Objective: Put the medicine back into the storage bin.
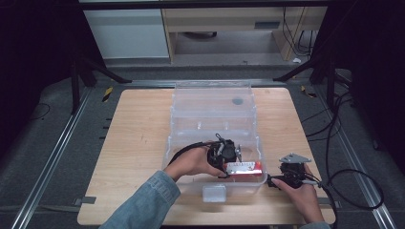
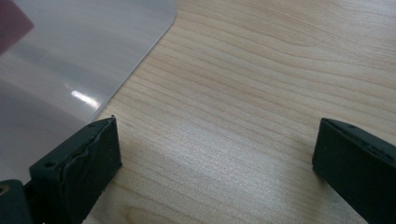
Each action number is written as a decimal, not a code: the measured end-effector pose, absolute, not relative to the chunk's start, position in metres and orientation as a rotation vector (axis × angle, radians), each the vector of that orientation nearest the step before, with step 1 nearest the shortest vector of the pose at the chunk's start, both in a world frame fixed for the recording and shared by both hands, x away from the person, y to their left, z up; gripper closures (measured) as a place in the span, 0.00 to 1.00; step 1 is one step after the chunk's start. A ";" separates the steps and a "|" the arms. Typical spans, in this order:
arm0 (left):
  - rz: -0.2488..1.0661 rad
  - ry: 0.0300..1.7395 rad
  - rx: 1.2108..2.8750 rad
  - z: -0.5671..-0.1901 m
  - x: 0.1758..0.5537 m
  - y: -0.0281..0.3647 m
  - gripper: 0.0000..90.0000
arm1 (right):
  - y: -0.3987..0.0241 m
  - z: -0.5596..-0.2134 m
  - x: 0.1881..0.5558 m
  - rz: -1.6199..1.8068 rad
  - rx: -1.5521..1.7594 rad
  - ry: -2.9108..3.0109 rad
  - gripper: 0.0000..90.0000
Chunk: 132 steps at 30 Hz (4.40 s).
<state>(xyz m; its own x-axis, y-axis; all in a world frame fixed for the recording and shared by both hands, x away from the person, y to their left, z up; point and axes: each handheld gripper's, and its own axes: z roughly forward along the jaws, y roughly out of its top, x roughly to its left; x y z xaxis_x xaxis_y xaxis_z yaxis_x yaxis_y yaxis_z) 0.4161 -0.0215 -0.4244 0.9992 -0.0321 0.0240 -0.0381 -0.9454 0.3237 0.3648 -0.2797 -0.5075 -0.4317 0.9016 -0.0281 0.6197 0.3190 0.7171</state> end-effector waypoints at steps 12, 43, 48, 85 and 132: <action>0.021 -0.055 2.817 -0.432 0.417 -0.022 0.57 | -0.280 -0.507 0.365 0.892 1.346 2.165 0.02; 0.017 -0.045 2.829 -0.447 0.419 -0.024 0.57 | -0.280 -0.507 0.365 0.891 1.345 2.165 0.02; 0.019 -0.045 2.837 -0.450 0.418 -0.026 0.57 | -0.280 -0.507 0.365 0.892 1.346 2.165 0.02; 0.094 0.014 2.601 -0.409 0.411 -0.016 0.40 | -0.280 -0.507 0.365 0.891 1.345 2.165 0.02; 0.350 0.308 2.423 -0.357 0.382 0.095 0.26 | -0.279 -0.507 0.365 0.891 1.351 2.161 0.02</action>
